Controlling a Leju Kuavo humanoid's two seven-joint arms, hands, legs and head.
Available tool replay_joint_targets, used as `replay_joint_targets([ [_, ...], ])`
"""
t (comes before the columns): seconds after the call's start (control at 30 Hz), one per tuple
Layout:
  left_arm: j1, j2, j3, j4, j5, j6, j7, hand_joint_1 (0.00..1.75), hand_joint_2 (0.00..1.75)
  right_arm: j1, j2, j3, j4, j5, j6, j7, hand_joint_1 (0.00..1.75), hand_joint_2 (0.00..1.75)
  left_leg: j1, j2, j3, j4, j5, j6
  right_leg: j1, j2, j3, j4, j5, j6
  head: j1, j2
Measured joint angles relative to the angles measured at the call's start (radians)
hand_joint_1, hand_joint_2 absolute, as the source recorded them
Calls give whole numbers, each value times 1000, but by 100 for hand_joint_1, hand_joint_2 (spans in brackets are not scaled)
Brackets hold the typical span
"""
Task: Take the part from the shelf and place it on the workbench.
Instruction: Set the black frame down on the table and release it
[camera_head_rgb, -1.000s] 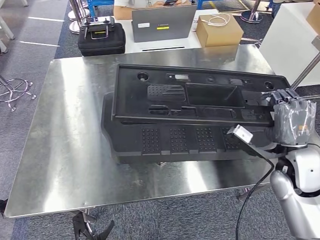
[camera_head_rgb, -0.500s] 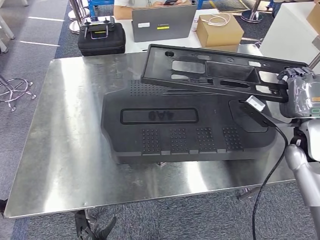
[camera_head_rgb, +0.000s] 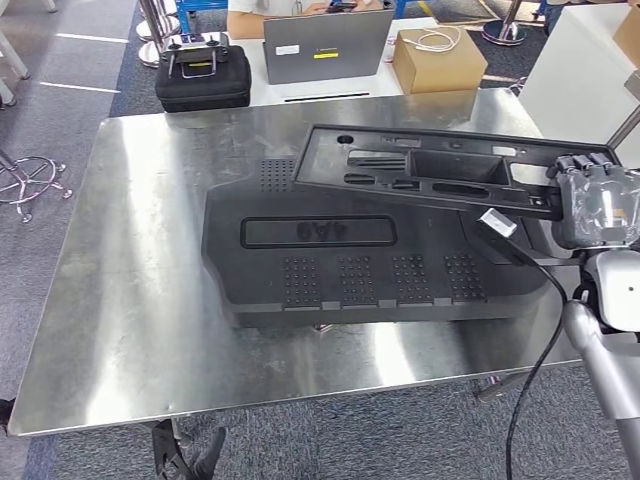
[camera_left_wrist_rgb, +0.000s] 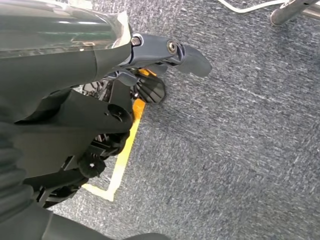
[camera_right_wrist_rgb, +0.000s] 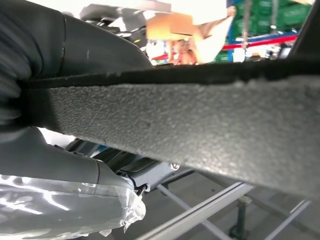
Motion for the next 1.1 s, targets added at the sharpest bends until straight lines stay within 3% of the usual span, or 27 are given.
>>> replay_joint_targets([
  [0.37,-1,-3,-11,0,0,2,9,0,0,6,34,59,93,123,66,80,175,175,0,0,-1,0,0,0,0,0,0,0,0,0,0,0],
  [1.1,-16,-10,-61,0,0,-17,44,0,0,-146,294,137,336,117,140,160,175,175,1,0,-1,0,1,-1,1,0,-1,1,0,0,0,0],
])
